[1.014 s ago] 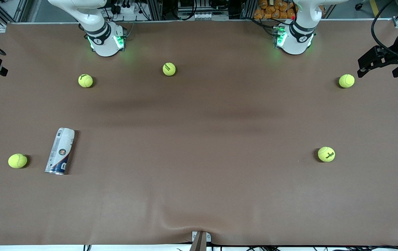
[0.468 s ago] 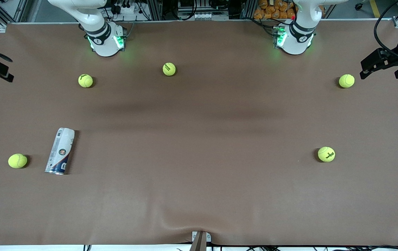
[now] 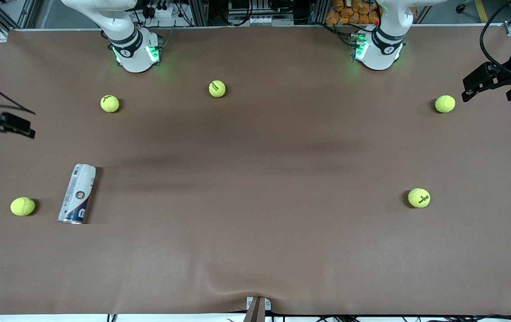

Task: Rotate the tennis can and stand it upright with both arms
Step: 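Reach the right gripper to the lying tennis can and grasp it, then lift the can with the right gripper and carry it toward the table middle, then lower the can lying flat onto the table middle with the right gripper, then open the right gripper and withdraw while the left gripper approaches the can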

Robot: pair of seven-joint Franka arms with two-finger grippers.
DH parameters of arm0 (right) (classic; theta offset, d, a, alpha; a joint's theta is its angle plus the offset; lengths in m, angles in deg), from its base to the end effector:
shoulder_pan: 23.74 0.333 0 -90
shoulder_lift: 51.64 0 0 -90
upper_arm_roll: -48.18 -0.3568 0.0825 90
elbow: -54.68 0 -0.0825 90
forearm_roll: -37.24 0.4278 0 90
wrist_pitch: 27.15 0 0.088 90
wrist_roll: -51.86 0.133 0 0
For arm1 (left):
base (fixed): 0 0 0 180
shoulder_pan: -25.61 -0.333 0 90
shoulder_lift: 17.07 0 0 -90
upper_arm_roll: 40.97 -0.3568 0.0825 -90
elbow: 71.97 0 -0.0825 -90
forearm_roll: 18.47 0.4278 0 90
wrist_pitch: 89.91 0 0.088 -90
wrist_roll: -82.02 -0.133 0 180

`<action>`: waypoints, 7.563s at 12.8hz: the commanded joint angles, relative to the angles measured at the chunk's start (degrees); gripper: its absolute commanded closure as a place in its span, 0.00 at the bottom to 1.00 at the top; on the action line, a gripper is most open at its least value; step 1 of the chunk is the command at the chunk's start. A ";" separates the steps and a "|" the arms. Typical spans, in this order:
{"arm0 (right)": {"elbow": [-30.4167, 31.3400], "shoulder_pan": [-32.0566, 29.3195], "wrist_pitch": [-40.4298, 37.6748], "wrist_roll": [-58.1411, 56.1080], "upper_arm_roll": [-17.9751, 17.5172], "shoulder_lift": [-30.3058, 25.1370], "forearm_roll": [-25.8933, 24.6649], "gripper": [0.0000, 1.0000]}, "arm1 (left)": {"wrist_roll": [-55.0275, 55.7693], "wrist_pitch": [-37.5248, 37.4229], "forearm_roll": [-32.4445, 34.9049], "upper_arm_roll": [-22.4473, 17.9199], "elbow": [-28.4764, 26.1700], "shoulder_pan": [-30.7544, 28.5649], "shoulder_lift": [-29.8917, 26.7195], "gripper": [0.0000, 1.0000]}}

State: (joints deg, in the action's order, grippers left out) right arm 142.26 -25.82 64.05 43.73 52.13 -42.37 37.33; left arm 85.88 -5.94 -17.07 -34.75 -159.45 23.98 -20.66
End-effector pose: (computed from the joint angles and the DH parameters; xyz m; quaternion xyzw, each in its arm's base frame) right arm 0.6446 -0.0647 0.5619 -0.9986 -0.0184 0.0493 0.0013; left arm 0.5632 -0.0440 0.6888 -0.9999 0.0050 -0.0017 0.0155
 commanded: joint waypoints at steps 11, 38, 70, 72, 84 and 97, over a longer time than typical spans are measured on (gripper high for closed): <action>2.86 -4.59 26.48 -11.12 0.27 27.36 0.69 0.00 | -0.96 -0.83 -0.78 0.02 0.82 -0.30 0.33 0.00; 2.68 9.70 16.30 -39.73 -0.08 16.76 4.39 0.16 | -0.96 -0.83 -1.05 0.55 0.38 -0.13 0.33 0.00; -8.04 53.32 38.14 -15.79 -0.34 36.62 -23.92 0.00 | 0.18 -0.91 -8.06 1.69 -0.23 1.19 6.04 0.00; -7.96 54.28 35.11 -7.12 -0.43 34.68 -23.91 0.00 | 0.71 -0.91 -13.67 1.69 -0.49 1.19 8.76 0.00; -7.34 36.56 17.28 2.77 -0.08 14.82 -11.54 0.00 | 2.83 8.83 -48.60 1.78 -3.40 5.22 31.87 0.00; -2.68 6.40 -5.30 2.68 0.01 -5.48 0.34 0.00 | -18.35 23.95 -74.51 2.04 -6.21 10.06 45.15 0.00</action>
State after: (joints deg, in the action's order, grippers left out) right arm 137.12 -17.48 61.18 45.44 53.09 -44.46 35.92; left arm 70.71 16.15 -87.54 -32.84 -165.80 33.26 22.91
